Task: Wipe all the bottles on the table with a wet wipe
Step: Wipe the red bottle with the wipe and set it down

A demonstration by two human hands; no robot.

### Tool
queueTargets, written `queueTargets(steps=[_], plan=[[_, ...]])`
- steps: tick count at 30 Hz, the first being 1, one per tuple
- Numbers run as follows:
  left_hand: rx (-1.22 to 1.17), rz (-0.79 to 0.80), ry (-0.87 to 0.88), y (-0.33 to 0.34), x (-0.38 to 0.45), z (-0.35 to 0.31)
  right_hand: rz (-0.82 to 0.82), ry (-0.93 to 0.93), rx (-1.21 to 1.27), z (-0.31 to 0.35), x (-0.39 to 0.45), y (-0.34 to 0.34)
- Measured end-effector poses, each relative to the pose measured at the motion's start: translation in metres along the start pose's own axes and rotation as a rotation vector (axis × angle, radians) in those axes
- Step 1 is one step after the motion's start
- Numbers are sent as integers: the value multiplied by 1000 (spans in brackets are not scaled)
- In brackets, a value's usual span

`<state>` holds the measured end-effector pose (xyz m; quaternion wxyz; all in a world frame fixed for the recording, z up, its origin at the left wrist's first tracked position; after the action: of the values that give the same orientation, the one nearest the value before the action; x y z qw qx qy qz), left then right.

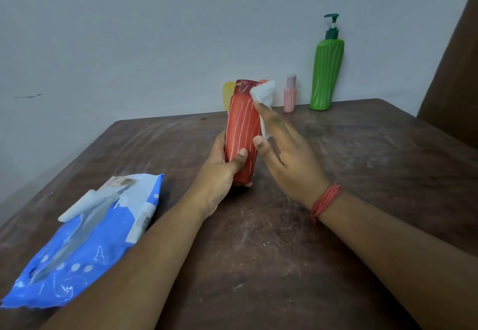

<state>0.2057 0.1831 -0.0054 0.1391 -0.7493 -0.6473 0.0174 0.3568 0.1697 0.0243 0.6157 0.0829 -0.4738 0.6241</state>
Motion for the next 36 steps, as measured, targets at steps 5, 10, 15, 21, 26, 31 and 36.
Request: queueTargets(steps=[5,10,15,21,26,31,36], plan=[[17,14,-22,-1,2,2,-34,-5,-55,4,-1,-5],[57,24,-18,0,2,3,-2,-8,-195,-3,2,-7],[78,40,0,3,1,3,8,-75,-375,-4,4,-9],[126,43,20,4,0,1,-49,-76,-342,-6,5,-11],[161,41,40,8,0,-1,-131,-89,-416,-7,11,-18],[224,46,69,12,-3,-2,-88,-256,-592,-4,11,-15],[292,44,85,15,-3,-5,-61,-272,-635,-4,13,-18]])
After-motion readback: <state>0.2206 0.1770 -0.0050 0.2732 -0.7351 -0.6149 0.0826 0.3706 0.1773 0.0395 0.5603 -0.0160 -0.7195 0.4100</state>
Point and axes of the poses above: each hand's wrist, its own x-axis towards the middle knuckle, its own y-axis out of the palm, z = x × y, the point moved 3 cm from there along x, towards the middle knuckle, and after that the axes turned 10 degrees about x, right-handed, at the moved point
